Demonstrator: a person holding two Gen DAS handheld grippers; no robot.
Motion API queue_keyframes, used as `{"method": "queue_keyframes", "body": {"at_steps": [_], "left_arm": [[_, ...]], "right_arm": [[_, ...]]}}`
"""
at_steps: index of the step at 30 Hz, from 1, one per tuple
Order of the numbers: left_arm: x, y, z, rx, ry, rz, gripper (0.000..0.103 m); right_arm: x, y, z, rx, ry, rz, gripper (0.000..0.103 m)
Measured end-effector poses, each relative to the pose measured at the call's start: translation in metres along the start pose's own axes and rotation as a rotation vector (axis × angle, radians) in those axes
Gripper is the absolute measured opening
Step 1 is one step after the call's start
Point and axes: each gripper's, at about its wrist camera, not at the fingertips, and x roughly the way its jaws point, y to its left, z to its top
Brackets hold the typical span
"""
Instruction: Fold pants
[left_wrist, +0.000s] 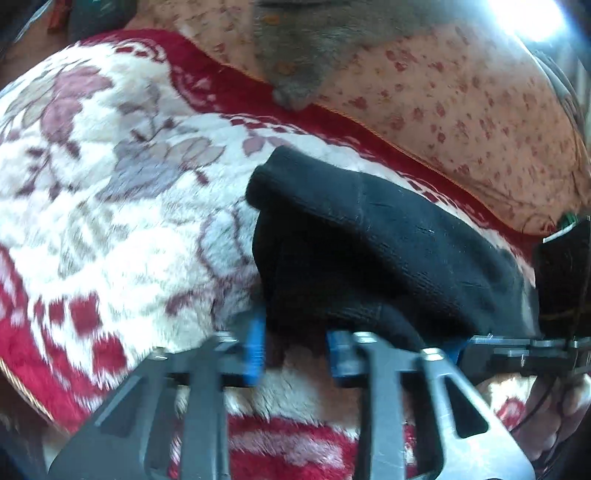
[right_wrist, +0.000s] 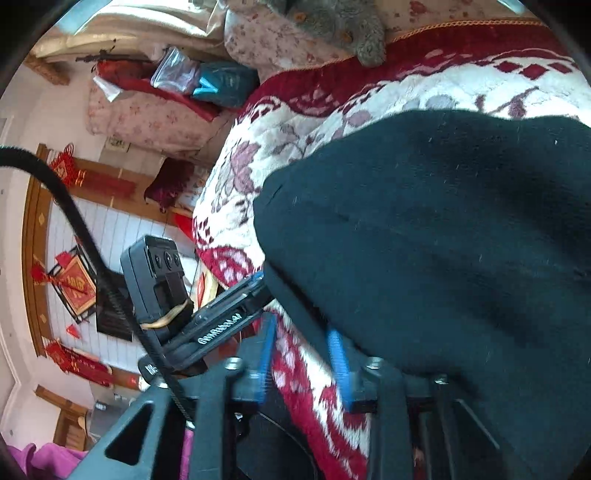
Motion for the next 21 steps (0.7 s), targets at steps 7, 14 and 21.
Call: {"method": "queue_keyframes", "body": {"at_steps": [7,14,21], "left_arm": [[-0.022,0.015,0.004,0.036,0.007,-0.082,0.009],[-0.034,0.02,-0.009,0.012,0.009,0.063,0.009],[-0.058,0.042,-0.007,-0.152,-0.021,0.024,0.009]], "right_arm": [[-0.013,0.009,0.0,0.004,-0.075,0.04,0.023],[-0.009,-0.015,0.0,0.239,-0.161,0.185,0.046],[0.001,-0.024,-0.013,0.399,-0.163,0.225,0.046]]}}
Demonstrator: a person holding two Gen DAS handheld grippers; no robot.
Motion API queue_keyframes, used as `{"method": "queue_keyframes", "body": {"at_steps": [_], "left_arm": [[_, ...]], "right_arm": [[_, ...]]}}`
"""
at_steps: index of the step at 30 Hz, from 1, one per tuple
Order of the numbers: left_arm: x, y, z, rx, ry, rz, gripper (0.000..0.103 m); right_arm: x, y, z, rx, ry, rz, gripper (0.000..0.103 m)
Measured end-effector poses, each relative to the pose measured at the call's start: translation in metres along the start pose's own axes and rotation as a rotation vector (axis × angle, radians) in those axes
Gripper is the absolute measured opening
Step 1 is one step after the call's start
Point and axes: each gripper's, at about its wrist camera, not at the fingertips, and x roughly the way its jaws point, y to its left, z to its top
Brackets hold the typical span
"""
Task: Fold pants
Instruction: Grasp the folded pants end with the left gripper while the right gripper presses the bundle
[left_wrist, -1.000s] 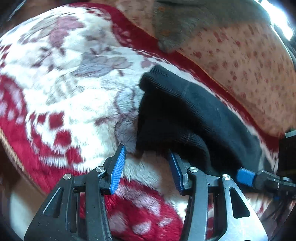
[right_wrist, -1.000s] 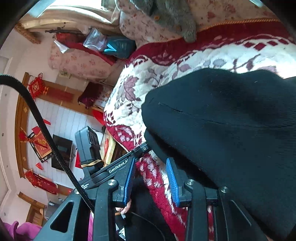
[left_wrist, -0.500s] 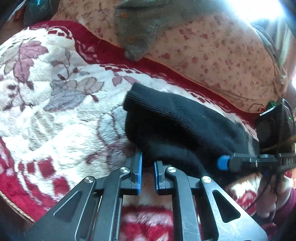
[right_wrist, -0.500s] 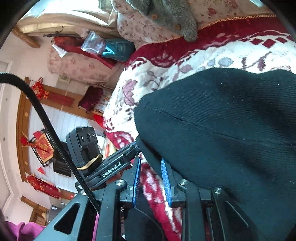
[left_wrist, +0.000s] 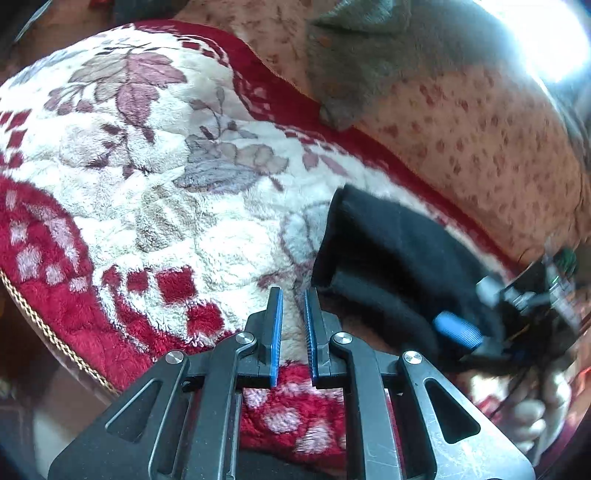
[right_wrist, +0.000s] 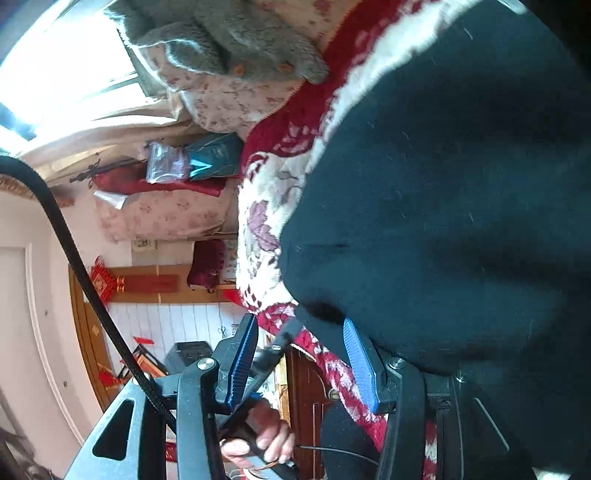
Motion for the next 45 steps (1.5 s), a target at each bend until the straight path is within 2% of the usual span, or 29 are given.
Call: {"method": "queue_keyframes", "body": {"at_steps": [1,3,6,8,11,17,23,26,29,34,42,44,45], "left_arm": [[-0.001,-0.002,0.002,0.0,-0.007,-0.005,0.012],[-0.001,-0.01,0.006,0.002,0.0,-0.037,0.032],[0.008,-0.02,0.011,-0.008,0.028,-0.105,0.041],[0.018,-0.032,0.013,0.005,0.044,-0.091,0.049],[0.03,-0.044,0.015,0.024,0.063,-0.06,0.05],[0.044,-0.048,0.024,0.01,0.086,-0.046,0.05],[0.031,-0.053,0.03,0.036,0.034,-0.037,0.05],[0.024,-0.052,0.029,0.032,0.028,-0.061,0.05],[0.024,-0.053,0.027,0.043,0.05,-0.101,0.05],[0.038,-0.063,0.022,0.078,0.096,-0.076,0.05],[0.06,-0.068,0.036,0.038,0.085,-0.05,0.05],[0.062,-0.066,0.037,-0.002,0.062,-0.07,0.05],[0.061,-0.064,0.037,-0.026,0.044,-0.089,0.046]], "right_arm": [[0.001,-0.001,-0.001,0.014,-0.003,-0.004,0.046],[0.001,-0.001,-0.003,0.029,-0.02,-0.023,0.046],[-0.008,0.002,-0.004,0.033,-0.06,-0.069,0.046],[-0.015,-0.001,-0.005,0.06,-0.088,-0.062,0.046],[-0.023,-0.009,-0.005,0.113,-0.115,-0.038,0.046],[-0.028,-0.021,-0.003,0.183,-0.132,-0.023,0.046],[-0.032,-0.028,-0.001,0.248,-0.134,0.043,0.045],[-0.035,-0.03,-0.003,0.265,-0.152,0.057,0.045],[-0.038,-0.033,-0.004,0.297,-0.175,0.081,0.046],[-0.044,-0.035,0.001,0.328,-0.184,0.133,0.046],[-0.041,-0.036,0.004,0.309,-0.163,0.099,0.044],[-0.04,-0.037,0.004,0.301,-0.158,0.072,0.036],[-0.039,-0.036,0.005,0.29,-0.156,0.063,0.033]]}}
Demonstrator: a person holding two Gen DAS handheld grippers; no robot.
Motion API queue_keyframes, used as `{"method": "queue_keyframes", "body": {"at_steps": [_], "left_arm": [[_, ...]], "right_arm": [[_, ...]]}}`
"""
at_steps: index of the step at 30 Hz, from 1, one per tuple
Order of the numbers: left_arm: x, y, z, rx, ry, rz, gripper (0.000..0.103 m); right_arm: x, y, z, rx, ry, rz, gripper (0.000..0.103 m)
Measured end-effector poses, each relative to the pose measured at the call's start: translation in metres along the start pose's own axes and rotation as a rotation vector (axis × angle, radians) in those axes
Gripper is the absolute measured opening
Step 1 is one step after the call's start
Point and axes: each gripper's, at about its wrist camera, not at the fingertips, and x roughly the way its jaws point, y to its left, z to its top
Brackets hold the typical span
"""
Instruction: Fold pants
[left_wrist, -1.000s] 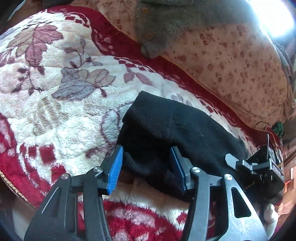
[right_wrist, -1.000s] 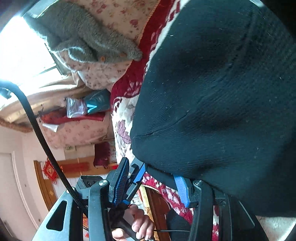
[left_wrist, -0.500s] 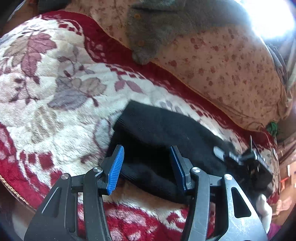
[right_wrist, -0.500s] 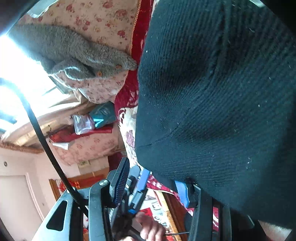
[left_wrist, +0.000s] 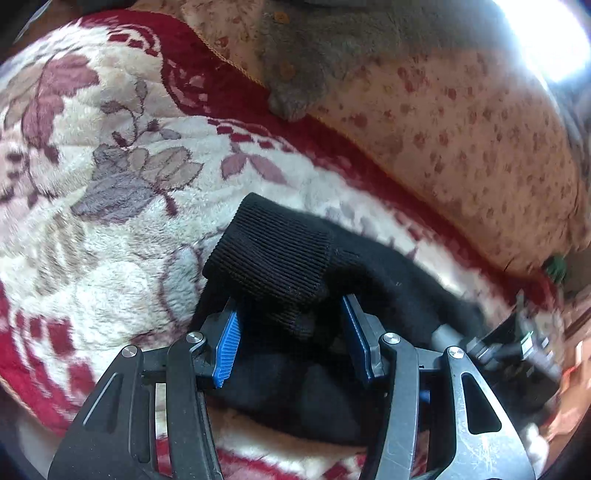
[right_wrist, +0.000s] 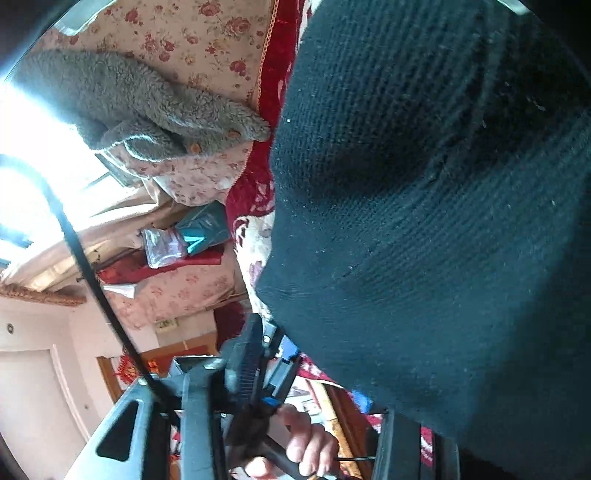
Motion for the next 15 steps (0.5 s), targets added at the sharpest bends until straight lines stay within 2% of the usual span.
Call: {"method": "queue_keyframes", "body": {"at_steps": [1,2,3,5,12,14,15], "left_arm": [[-0.002,0.003,-0.001,-0.029,-0.027,-0.036,0.039],[-0.001,0.003,-0.001,-0.037,-0.032,-0.047,0.025],[0.0,0.003,-0.001,-0.039,-0.034,-0.055,0.018],[-0.002,0.002,-0.002,-0.047,-0.058,-0.057,0.012],[-0.031,-0.004,-0.014,0.002,-0.11,-0.072,0.007],[-0.036,-0.001,-0.018,0.002,-0.114,-0.073,0.007],[-0.037,0.001,-0.02,0.001,-0.112,-0.074,0.007]], "right_arm": [[0.001,0.0,0.0,-0.014,0.0,0.0,0.026],[0.002,0.0,0.001,-0.031,-0.004,0.005,0.017],[0.002,-0.001,0.001,-0.043,-0.006,0.004,0.014],[0.001,0.0,0.0,-0.059,-0.002,0.02,0.01],[-0.008,0.008,-0.011,-0.126,0.049,0.016,0.007],[-0.009,0.016,-0.017,-0.19,0.066,-0.049,0.007],[-0.01,0.028,-0.023,-0.286,0.073,-0.113,0.007]]}}
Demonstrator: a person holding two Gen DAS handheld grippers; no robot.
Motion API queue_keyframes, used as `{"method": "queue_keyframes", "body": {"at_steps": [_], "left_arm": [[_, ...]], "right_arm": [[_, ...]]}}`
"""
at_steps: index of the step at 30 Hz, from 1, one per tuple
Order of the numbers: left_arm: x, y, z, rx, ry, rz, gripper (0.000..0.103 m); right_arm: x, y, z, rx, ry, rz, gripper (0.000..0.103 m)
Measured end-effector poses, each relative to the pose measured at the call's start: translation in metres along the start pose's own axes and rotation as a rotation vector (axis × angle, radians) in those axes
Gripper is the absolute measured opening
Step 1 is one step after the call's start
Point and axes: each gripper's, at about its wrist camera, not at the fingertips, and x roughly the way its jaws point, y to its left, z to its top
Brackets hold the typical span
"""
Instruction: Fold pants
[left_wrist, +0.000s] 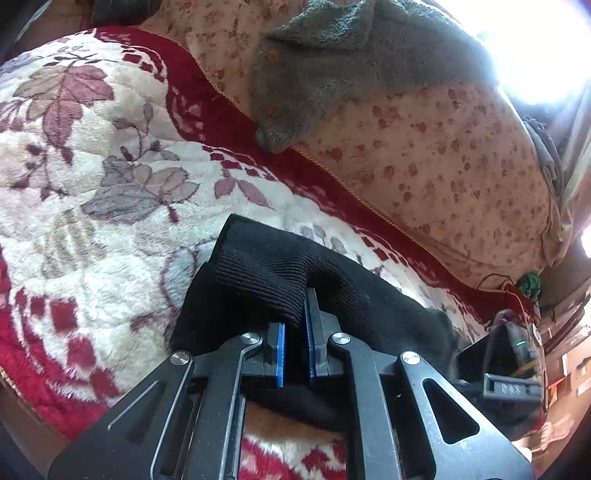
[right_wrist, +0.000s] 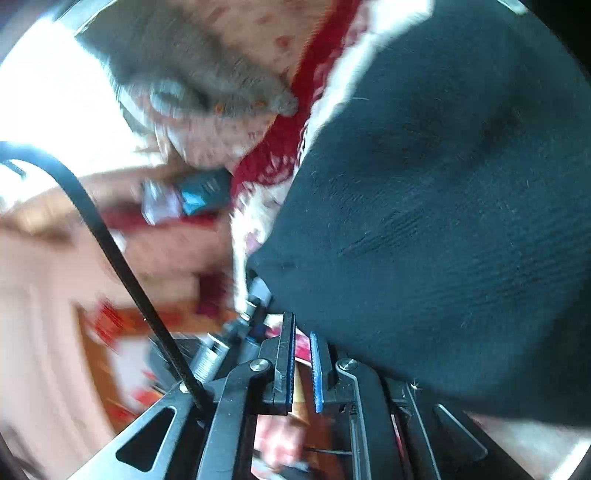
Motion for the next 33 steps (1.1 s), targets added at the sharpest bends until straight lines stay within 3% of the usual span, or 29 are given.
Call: {"method": "queue_keyframes", "body": {"at_steps": [2,6,8,9,15,21,22,23,26,31,33], "left_arm": [[-0.003,0.006,-0.004,-0.016,0.008,-0.01,0.007],[0.003,0.015,-0.012,-0.042,0.044,0.0,0.007],[0.002,0.02,-0.016,-0.06,0.048,-0.004,0.007],[0.0,0.022,-0.017,-0.066,0.047,-0.01,0.007],[-0.008,0.02,-0.02,-0.052,0.041,-0.004,0.007],[-0.007,0.016,-0.017,-0.048,0.044,0.008,0.007],[-0.007,0.016,-0.016,-0.051,0.046,0.008,0.007],[-0.007,0.017,-0.016,-0.053,0.049,0.008,0.007],[-0.008,0.018,-0.014,-0.06,0.057,-0.002,0.007],[-0.015,0.021,-0.018,-0.04,0.058,0.017,0.007],[-0.007,0.026,-0.024,-0.041,0.078,0.043,0.007]], "right_arm": [[-0.003,0.033,-0.009,-0.215,0.026,-0.084,0.007],[-0.008,0.061,-0.013,-0.369,0.05,-0.149,0.01],[-0.013,0.065,-0.009,-0.428,0.018,-0.258,0.036],[-0.014,0.062,-0.007,-0.432,0.01,-0.291,0.039],[-0.021,0.059,-0.005,-0.586,0.023,-0.468,0.042],[0.005,0.065,-0.025,-1.005,0.076,-0.724,0.044],[0.011,0.061,-0.026,-1.056,0.1,-0.752,0.04],[0.012,0.058,-0.026,-1.074,0.117,-0.753,0.028],[0.01,0.057,-0.024,-1.087,0.137,-0.701,0.01],[-0.004,0.072,-0.04,-1.068,0.143,-0.592,0.009],[0.002,0.068,-0.047,-1.071,0.173,-0.602,0.009]]}}
